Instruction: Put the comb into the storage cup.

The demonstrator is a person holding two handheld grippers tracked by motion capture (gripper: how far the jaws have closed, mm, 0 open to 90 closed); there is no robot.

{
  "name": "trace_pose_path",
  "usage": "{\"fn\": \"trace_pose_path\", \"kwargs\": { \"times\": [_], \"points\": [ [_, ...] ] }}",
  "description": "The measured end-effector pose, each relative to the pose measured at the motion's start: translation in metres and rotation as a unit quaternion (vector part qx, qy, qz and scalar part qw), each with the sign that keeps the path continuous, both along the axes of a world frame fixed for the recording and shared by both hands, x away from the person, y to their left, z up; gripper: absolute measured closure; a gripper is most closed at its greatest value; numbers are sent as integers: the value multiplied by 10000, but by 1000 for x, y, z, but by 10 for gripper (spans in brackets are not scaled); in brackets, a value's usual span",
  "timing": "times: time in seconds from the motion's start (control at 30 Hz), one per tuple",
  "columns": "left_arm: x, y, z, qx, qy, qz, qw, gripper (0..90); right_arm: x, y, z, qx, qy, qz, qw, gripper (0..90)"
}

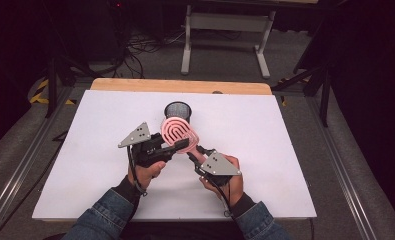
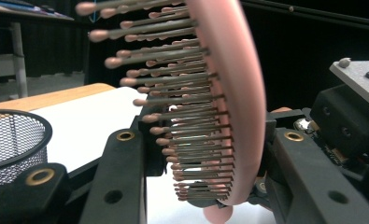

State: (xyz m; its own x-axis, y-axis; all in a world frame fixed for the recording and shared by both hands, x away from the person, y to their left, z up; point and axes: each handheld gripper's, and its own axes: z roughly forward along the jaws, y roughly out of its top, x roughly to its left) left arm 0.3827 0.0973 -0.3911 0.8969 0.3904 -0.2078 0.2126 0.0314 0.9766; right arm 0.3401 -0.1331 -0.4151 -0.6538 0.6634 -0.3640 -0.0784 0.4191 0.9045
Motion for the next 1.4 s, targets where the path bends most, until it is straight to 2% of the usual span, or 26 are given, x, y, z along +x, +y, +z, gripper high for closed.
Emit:
{"fn": "trace_pose_path", "kwargs": {
  "times": [0.23,0.5,0.67,0.87,1.0,1.2,1.4],
  "points": [
    [-4,-2,4,169,-114,-2,9998,629,-1,1,-1,-23,13,17,10000,694],
    [-3,5,9,275,-185,107,9994,631,-2,2,-1,-31,35,23,10000,630],
    [-3,8,12,329,-203,152,9991,631,-4,0,1,15,58,48,10000,626],
    [-6,14,18,402,-388,203,9982,630,-8,-5,5,54,117,173,9998,611],
    [-5,17,18,377,-376,247,9983,631,-10,-10,7,114,94,195,9997,591],
    [-4,22,18,448,-379,350,9977,631,-9,-18,8,143,31,111,9998,524],
    [-1,31,20,419,-408,505,9970,630,-8,-28,9,195,-4,17,9998,424]
  ]
}}
